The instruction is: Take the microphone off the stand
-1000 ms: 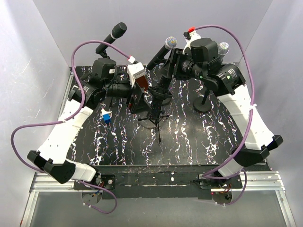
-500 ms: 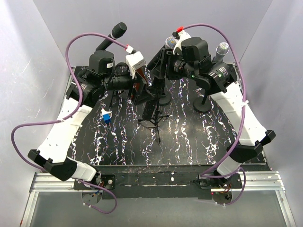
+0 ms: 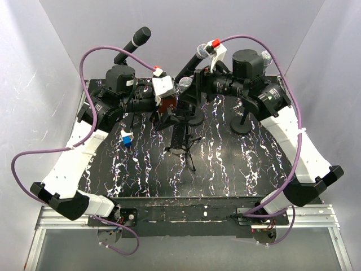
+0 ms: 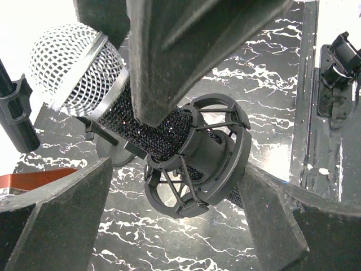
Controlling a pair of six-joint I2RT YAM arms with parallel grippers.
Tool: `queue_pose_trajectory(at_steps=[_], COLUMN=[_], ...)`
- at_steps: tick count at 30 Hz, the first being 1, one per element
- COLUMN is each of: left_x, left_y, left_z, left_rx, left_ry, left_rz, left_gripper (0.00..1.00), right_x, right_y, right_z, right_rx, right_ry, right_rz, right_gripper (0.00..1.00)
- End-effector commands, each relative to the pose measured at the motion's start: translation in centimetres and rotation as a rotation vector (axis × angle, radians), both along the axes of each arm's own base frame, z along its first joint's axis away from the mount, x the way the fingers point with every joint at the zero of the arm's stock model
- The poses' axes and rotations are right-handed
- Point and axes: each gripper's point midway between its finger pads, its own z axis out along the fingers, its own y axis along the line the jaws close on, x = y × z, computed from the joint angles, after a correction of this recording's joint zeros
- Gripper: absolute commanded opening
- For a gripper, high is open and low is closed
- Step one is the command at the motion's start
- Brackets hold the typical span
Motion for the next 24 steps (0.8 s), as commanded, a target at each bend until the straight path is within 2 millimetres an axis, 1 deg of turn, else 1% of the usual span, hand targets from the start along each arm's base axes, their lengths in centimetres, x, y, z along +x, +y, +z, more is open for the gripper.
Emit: queue_pose_trajectory(at_steps=[1,3,6,8,12,15,19,22,24], left_x=[-0.8,-0.5,-0.2,-0.1,0.0,0.0,-0.7,-1.5,-2.2], left_y=[0.6,0.7,0.9,1.0,1.4,1.9,2.0,1.8,1.6], left_z=[1.2,1.3,1.9,2.1,2.7,3.3,4.1,4.2,4.1], left_rx=[0.01,0.015,0.017,0.019,0.025,0.028,0.016,0.014,0.019], left_ry=[-0.085,-0.101,-0.128,-0.144,-0.181,-0.208,-0.208,-0.222,-0.237], left_rz=[-0.036,-0.03,-0.01,-0.007,0.007,0.024,0.009,-0.028,-0.075], left_gripper=[0.89,0.85,0.79,0.77,0.77,0.76,0.72,0.63,0.6], right_x=[-0.7,-0.2,-0.1,-0.3,-0.9,-0.6,-0.1,0.0,-0.1], right_y=[0.6,0.9,1.3,1.6,2.0,2.2,2.2,2.3,2.3], right_z=[4.5,4.4,4.0,3.8,3.4,2.8,2.5,2.2,2.1], right_rx=[0.095,0.099,0.124,0.131,0.141,0.137,0.129,0.129,0.128], right_ry=[-0.122,-0.064,0.023,0.042,0.079,0.1,0.111,0.12,0.127], right_rz=[0.116,0.142,0.189,0.216,0.257,0.248,0.23,0.23,0.237], right_gripper=[0.85,0.84,0.82,0.81,0.81,0.81,0.81,0.77,0.74])
